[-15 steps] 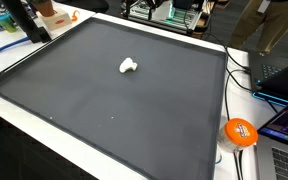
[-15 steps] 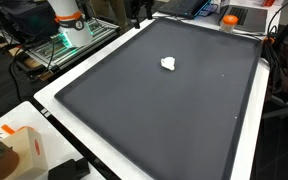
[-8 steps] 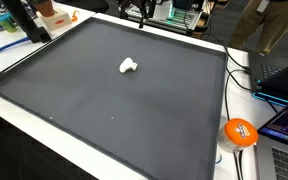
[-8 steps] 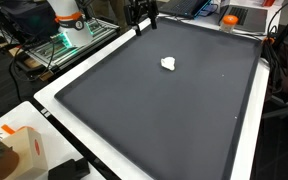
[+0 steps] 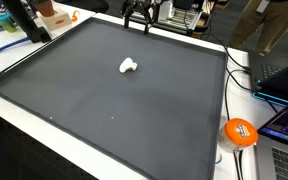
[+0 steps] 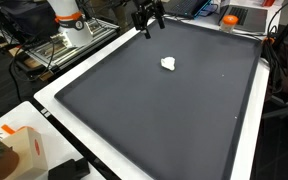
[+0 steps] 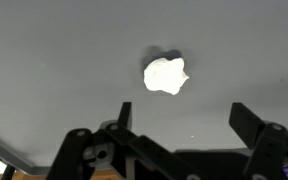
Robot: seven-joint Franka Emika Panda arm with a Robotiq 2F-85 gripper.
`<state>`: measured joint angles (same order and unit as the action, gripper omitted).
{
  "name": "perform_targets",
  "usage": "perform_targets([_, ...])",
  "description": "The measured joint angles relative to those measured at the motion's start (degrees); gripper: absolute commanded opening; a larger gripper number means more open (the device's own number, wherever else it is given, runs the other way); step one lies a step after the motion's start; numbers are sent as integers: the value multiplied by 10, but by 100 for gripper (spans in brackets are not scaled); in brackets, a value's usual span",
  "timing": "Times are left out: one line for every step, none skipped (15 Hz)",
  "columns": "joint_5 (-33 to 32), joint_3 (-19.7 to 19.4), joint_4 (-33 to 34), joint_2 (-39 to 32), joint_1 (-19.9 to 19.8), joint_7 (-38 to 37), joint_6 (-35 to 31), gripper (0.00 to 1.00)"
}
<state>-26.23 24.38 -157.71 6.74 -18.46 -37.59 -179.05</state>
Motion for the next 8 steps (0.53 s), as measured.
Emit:
perform_targets([-1,0,1,-20,-4,0,-8,100])
perform_targets([-1,0,3,-37,-7,0,-9,100])
perform_targets([-1,-1,6,-54,-10,0,-9,100])
perform_targets([-1,-2,11,-69,-11,0,-9,100])
perform_targets([-1,-5,16,-82,-12,-1,-9,100])
perform_targets([-1,-8,23,-93,-12,-3,-10,100])
perform_targets([-2,-12,31,-102,-12,-4,-11,100])
perform_targets([-4,-17,39,-110,-10,-5,-11,100])
